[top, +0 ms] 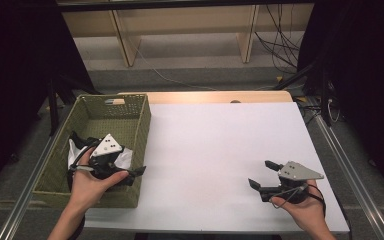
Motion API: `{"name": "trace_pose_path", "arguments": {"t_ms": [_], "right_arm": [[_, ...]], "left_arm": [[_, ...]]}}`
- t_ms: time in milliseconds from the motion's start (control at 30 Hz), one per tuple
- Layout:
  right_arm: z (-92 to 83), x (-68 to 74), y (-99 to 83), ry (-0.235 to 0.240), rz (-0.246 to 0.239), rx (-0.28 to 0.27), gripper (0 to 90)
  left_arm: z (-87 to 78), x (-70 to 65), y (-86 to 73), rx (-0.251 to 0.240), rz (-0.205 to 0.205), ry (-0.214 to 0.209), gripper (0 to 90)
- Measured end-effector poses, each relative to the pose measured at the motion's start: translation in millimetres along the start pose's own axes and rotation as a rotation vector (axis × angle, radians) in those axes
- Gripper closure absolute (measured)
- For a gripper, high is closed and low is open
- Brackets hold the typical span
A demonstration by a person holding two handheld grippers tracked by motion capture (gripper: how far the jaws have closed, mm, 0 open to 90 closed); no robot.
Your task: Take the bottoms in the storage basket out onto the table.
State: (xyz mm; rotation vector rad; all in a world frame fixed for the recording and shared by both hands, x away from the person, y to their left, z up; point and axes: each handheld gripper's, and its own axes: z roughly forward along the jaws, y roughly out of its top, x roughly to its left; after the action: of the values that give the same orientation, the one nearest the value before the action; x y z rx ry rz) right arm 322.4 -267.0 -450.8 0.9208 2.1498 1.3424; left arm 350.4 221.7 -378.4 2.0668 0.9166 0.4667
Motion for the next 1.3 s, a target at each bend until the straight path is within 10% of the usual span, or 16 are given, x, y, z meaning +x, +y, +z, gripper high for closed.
{"name": "trace_pose_path", "arguments": {"t_ms": [467, 867, 1300], "right_arm": [[-0.5, -1.2, -0.8, -0.002, -0.003, 0.008, 17.0], [0.6, -2.9, -1.0, -0.004, 0.020, 0.021, 17.1], [1.7, -2.9, -1.3, 0.002, 0.016, 0.027, 17.1]], "left_arm": [[-3.6, 7.8, -1.1, 0.027, 0.013, -0.003, 0.0], [-12.0, 44.5, -6.3, 0.075, 0.008, -0.007, 0.5], [4.6, 85.6, -28.0, 0.305, 0.013, -0.013, 2.7]]}}
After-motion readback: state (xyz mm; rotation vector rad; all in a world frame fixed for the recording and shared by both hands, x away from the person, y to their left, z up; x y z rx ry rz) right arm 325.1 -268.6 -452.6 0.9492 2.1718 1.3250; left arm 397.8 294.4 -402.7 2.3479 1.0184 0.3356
